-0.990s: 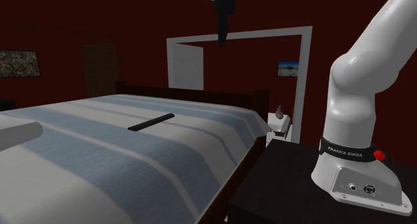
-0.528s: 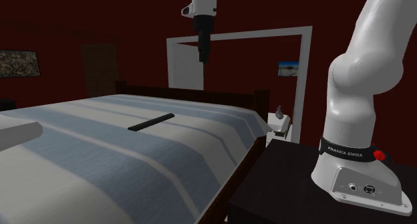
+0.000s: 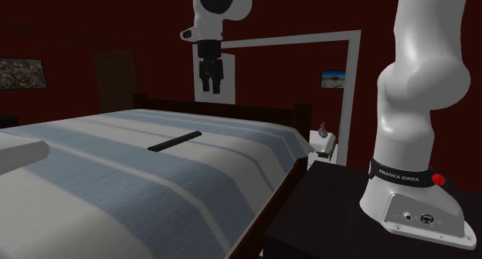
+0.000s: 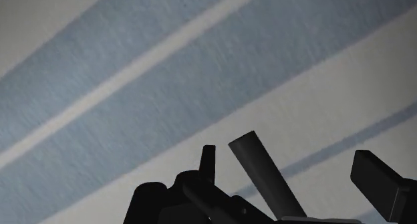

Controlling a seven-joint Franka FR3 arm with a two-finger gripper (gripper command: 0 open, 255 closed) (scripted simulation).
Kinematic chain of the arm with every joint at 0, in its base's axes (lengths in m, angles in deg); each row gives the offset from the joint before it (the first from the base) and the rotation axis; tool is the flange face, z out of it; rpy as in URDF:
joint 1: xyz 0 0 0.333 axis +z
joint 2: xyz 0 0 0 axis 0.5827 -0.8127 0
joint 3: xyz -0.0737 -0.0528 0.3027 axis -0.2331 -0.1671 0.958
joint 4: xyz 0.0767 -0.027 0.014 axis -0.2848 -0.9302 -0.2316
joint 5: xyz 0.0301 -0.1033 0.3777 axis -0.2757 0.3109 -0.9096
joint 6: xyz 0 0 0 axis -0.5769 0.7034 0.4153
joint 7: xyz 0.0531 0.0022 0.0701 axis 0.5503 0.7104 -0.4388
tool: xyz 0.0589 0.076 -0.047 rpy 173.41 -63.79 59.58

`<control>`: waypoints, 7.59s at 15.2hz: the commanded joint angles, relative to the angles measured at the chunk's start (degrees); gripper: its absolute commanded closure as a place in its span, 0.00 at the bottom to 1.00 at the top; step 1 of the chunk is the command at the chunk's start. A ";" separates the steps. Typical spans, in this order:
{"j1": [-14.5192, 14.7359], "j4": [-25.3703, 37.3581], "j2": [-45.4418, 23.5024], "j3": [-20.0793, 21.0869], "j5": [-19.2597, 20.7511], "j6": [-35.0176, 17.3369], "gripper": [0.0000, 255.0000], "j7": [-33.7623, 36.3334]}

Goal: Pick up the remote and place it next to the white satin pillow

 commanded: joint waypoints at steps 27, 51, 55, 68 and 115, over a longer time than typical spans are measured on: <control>3.69 7.95 -20.90 5.52 -1.76 -8.42 1.00 -20.05; 3.67 12.79 -15.73 5.52 -1.74 1.58 1.00 -19.93; 3.66 14.59 -14.74 5.52 -1.74 4.37 1.00 -19.90; 3.65 22.00 -12.76 5.52 -1.73 13.76 1.00 -19.78; 14.55 45.12 -40.45 9.76 0.21 8.94 1.00 -5.05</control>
